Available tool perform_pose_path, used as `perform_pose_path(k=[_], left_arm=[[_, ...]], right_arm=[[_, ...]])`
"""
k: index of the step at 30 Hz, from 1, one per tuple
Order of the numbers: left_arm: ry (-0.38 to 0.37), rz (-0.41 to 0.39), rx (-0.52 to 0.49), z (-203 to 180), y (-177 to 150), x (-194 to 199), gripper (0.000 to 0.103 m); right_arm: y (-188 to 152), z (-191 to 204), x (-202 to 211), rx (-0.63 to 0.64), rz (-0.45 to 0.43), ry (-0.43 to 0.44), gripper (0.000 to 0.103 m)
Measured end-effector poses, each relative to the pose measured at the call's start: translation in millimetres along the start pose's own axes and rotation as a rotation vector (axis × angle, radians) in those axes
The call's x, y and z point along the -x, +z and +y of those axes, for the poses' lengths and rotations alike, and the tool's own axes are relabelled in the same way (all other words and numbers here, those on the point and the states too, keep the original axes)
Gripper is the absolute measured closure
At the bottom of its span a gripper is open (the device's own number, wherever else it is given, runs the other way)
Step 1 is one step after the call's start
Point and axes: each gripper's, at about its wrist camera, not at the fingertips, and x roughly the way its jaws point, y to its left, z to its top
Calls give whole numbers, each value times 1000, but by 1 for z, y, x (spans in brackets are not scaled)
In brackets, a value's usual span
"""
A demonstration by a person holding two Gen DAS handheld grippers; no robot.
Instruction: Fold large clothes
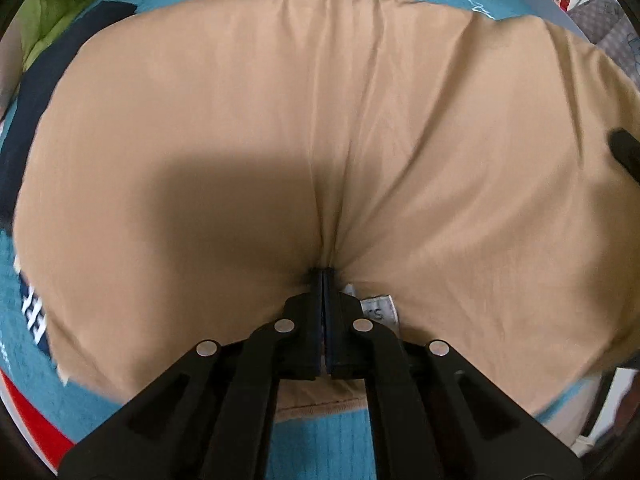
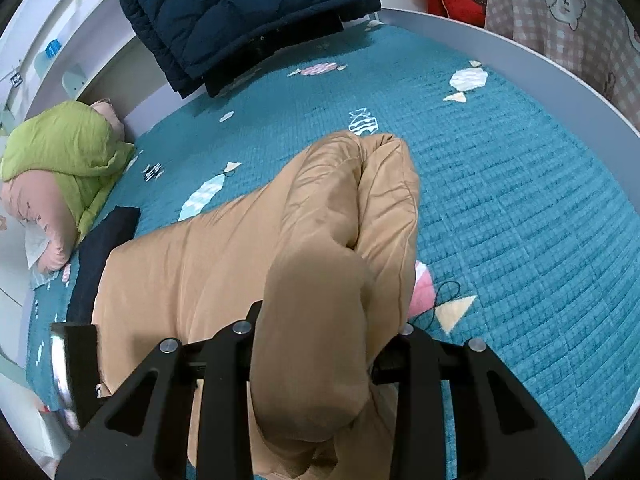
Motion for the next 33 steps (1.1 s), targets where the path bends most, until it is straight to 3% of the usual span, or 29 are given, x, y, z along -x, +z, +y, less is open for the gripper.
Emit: perform_pose_path(k=[2, 5, 11, 14, 19, 23, 25, 26, 28, 30, 33], left_arm=[[-2, 15, 6, 0, 6, 5, 102], [-35, 71, -65, -4, 18, 24, 101], [-137, 214, 79, 21, 78, 15, 101], [-138, 281, 105, 26, 99, -20, 101], [-108, 357, 104, 26, 112, -3, 103], [-103, 287, 23, 12, 139, 27, 103], [-67, 310, 38, 16, 153, 9, 103], [-56, 358, 46, 18, 152, -15, 103], [-67, 361, 44, 19, 152, -34, 102], [-59, 383, 64, 20, 158, -27, 102], [-65, 374, 70, 21, 180, 0, 103]], right_arm=[[0, -1, -1, -8, 6, -11, 74], [3, -1, 5, -13, 3, 11, 74], [8, -1, 5, -19, 11, 19, 74], [8, 0, -1, -19, 27, 37, 73], [11, 4, -2, -2, 21, 14, 73], [17, -3, -2, -36, 25, 35, 73], [19, -7, -5, -46, 31, 34, 73], [19, -7, -7, -48, 35, 45, 73], [18, -6, -10, -46, 45, 68, 71], [17, 1, -9, -11, 27, 15, 71], [19, 1, -8, -18, 25, 18, 71]])
